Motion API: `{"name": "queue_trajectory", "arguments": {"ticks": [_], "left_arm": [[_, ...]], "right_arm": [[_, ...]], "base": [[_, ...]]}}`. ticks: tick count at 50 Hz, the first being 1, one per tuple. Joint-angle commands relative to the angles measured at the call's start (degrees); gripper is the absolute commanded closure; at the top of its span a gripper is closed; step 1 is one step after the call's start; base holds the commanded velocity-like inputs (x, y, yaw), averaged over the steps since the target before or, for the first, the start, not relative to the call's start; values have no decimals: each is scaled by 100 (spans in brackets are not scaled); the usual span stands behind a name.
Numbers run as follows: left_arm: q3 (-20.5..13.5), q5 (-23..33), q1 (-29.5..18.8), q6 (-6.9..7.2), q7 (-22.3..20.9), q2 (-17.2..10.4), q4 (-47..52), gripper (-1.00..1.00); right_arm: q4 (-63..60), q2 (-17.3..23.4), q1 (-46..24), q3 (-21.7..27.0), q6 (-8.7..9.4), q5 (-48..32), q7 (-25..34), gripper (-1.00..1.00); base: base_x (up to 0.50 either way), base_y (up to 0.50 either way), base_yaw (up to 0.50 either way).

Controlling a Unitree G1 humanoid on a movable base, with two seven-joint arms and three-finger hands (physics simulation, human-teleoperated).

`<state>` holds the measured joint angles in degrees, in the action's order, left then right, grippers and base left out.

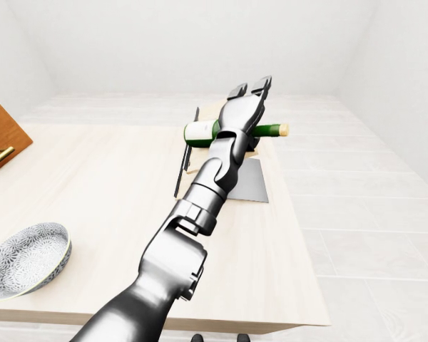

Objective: Put the wine bottle on the wine rack.

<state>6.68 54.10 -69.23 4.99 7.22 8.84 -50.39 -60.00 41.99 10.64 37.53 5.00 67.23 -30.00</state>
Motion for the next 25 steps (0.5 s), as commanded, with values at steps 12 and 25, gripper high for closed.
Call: {"name": "queue_trajectory", "arguments": {"ticks": [12, 25], "left_arm": [[63, 168, 188, 1, -213, 25, 147, -73], [98, 254, 293, 1, -324, 89, 354, -69]], "right_arm": [[0, 79, -23, 82, 0, 145, 0, -100], [0, 51, 1, 82, 0, 111, 0, -100]], "base": [[0, 0, 0], [0, 0, 0]]}}
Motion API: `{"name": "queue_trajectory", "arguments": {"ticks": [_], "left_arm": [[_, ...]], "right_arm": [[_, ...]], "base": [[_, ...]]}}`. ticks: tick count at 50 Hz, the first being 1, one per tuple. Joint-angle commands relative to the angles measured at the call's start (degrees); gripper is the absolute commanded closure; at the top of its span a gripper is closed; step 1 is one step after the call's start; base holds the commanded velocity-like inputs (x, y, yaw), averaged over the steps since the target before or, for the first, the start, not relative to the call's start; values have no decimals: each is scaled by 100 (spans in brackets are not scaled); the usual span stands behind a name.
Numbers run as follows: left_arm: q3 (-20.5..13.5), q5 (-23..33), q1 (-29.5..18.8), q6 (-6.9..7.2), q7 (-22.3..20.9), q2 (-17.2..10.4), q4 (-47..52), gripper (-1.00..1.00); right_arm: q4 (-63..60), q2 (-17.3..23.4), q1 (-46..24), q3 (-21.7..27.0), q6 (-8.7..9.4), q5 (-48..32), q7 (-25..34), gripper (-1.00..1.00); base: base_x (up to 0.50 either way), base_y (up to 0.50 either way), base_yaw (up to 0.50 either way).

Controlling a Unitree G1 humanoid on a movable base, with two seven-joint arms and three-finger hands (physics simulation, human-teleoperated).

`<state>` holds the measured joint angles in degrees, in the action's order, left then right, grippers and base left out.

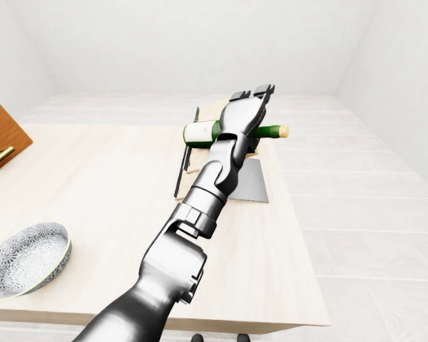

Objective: Put the wine bottle on the wine rack.

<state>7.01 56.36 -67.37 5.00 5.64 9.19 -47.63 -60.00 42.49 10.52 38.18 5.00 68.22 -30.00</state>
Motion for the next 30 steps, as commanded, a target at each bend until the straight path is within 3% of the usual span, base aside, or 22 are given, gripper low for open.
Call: {"name": "queue_trajectory", "arguments": {"ticks": [1, 8, 9, 10, 30], "left_arm": [[65, 34, 107, 0, -181, 58, 97, -69], [52, 38, 131, 0, -182, 74, 110, -79], [52, 42, 131, 0, -196, 77, 139, -98], [59, 53, 136, 0, -203, 74, 159, -100], [70, 137, 200, 0, -357, 93, 420, -100]], "right_arm": [[0, 4, 14, 15, 0, 6, 0, -100], [0, 13, 16, 21, 0, 17, 0, -100], [0, 13, 17, 22, 0, 20, 0, -100], [0, 11, 19, 20, 0, 12, 0, -100], [0, 48, 10, 4, 0, 30, 0, -100]], "base": [[0, 0, 0], [0, 0, 0], [0, 0, 0], [0, 0, 0], [0, 0, 0]]}}
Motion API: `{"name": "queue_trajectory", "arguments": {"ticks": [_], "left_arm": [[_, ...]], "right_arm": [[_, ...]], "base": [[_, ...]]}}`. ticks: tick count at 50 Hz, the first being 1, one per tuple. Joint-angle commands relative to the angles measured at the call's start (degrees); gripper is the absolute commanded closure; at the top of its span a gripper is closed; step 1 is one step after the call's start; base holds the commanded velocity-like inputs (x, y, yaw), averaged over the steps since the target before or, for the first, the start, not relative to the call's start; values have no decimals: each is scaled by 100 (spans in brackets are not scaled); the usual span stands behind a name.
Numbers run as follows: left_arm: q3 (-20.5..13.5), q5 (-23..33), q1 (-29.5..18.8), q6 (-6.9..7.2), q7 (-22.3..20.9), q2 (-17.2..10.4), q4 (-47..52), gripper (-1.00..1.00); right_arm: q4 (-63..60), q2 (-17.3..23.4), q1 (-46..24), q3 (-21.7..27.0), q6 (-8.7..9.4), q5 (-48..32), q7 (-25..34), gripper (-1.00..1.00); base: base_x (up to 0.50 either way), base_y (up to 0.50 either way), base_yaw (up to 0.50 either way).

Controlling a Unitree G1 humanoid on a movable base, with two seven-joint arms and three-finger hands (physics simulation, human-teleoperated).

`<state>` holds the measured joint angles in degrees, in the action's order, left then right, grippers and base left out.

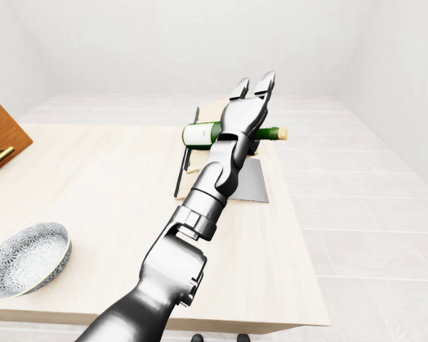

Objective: Put the wine bottle on the wine rack.

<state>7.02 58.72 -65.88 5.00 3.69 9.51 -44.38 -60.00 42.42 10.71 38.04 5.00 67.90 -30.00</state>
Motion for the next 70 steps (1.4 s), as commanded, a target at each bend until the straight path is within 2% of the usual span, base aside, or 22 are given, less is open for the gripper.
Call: {"name": "queue_trajectory", "arguments": {"ticks": [1, 21, 42, 70], "left_arm": [[72, -95, 57, 0, -161, 61, 93, -100], [188, 220, 430, 0, -667, 135, 979, -100], [121, 291, 485, 0, -676, 145, 981, -100], [234, 668, 771, 0, -1158, 218, 1712, -100]], "right_arm": [[0, 67, -10, 24, 0, 77, 0, -100], [0, 133, -18, 76, 0, 161, 0, -100], [0, 126, -46, 11, 0, 114, 0, -100], [0, 90, 44, 103, 0, 94, 0, -100]], "base": [[0, 0, 0], [0, 0, 0], [0, 0, 0], [0, 0, 0]]}}
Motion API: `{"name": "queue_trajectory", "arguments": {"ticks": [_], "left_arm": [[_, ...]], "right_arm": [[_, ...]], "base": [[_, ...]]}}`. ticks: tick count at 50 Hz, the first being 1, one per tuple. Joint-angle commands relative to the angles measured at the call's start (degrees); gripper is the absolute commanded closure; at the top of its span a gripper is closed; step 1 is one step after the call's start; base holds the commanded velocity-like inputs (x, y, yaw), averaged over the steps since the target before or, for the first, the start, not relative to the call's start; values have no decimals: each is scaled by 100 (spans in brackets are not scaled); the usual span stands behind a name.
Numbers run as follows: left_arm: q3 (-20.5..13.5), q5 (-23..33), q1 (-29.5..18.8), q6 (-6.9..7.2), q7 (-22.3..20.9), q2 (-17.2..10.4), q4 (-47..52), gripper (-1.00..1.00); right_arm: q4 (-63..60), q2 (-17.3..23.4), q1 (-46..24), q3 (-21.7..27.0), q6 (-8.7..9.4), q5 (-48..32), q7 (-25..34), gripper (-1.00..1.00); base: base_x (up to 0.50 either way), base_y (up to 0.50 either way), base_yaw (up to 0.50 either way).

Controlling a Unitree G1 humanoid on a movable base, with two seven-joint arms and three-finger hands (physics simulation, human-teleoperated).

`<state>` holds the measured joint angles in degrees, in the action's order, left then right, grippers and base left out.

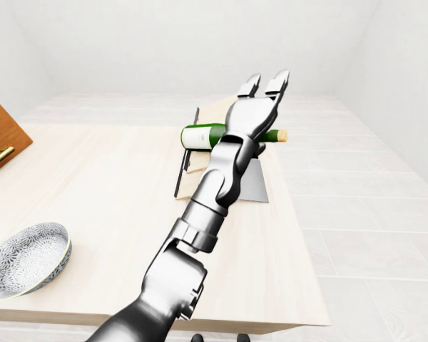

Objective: Put the wine bottle on the wine rack.

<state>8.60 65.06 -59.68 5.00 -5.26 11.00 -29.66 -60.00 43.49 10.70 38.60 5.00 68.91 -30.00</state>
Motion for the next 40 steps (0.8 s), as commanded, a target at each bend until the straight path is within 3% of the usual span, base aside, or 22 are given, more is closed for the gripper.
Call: {"name": "queue_trajectory", "arguments": {"ticks": [1, 17, 40], "left_arm": [[73, 46, 156, 0, -271, 73, 250, -100], [99, 238, 291, 0, -452, 125, 552, -100], [168, 760, 593, 0, -1113, 171, 1416, -100]], "right_arm": [[0, -12, 44, 49, 0, 1, 0, -100], [0, 36, 35, 154, 0, 123, 0, -100], [0, 133, -3, 249, 0, 253, 0, -100]], "base": [[0, 0, 0], [0, 0, 0], [0, 0, 0]]}}
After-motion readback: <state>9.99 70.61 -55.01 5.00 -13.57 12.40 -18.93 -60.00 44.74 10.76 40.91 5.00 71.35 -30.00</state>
